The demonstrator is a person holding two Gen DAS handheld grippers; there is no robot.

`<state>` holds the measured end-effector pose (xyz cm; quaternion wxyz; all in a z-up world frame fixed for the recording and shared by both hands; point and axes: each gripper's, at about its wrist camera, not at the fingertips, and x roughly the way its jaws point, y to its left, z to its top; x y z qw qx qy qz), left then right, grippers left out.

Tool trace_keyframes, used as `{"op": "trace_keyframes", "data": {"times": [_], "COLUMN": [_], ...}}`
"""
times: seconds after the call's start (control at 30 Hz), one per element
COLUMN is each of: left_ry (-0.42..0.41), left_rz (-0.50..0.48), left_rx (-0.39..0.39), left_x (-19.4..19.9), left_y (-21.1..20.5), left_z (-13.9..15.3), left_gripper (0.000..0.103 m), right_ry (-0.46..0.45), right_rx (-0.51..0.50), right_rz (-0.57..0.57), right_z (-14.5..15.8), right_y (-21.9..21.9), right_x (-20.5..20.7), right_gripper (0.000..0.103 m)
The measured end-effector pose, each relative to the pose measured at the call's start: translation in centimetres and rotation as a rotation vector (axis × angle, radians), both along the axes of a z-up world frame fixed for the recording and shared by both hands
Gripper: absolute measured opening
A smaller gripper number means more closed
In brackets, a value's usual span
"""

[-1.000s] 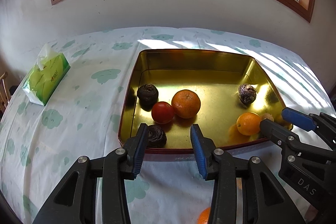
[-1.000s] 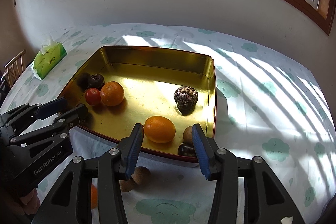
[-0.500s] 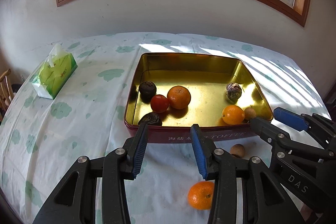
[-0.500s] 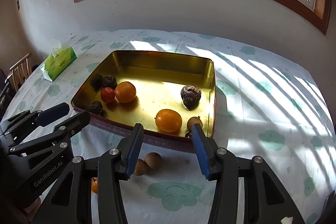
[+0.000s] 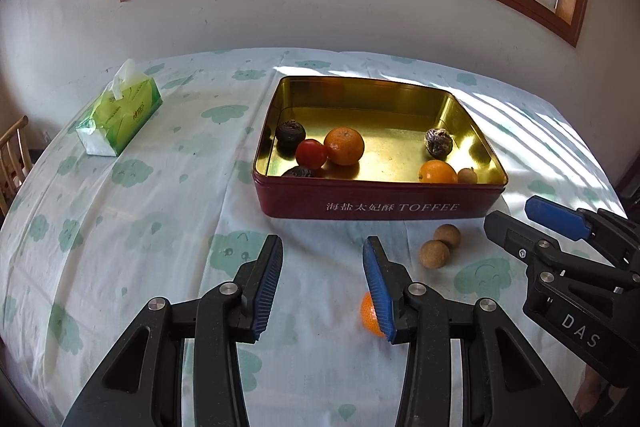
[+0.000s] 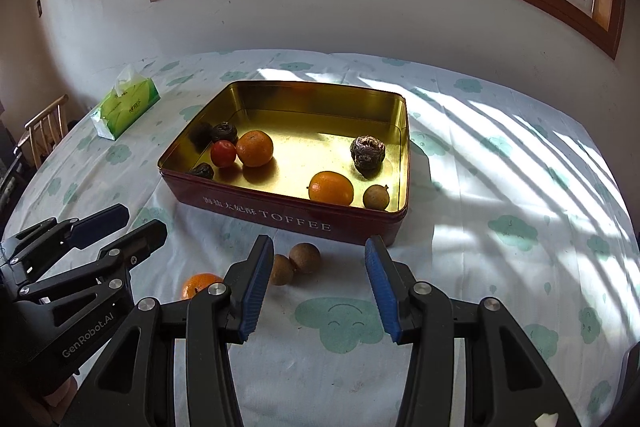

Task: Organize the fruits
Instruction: 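Withdraw both tools from the tin toward the tangerine and kiwis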

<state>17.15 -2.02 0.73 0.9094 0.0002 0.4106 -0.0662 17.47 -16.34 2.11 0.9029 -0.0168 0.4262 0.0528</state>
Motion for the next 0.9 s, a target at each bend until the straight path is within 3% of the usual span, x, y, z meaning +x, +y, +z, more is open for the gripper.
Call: {"op": "trace_keyframes", "data": {"times": [0.9], "left_ry": [0.047], "left_rz": [0.011], "left_rx": [-0.001], "left_x": [-5.5], "left_y": [1.0], "left_z": [-2.1], "left_gripper": [0.043], "right_ry": [0.032], "right_rx": [0.013], "right_rz": [-0.004], "right_z": [-1.3], "right_y": [-0.1], "right_x": [-4.6], "right_gripper": [0.045]}}
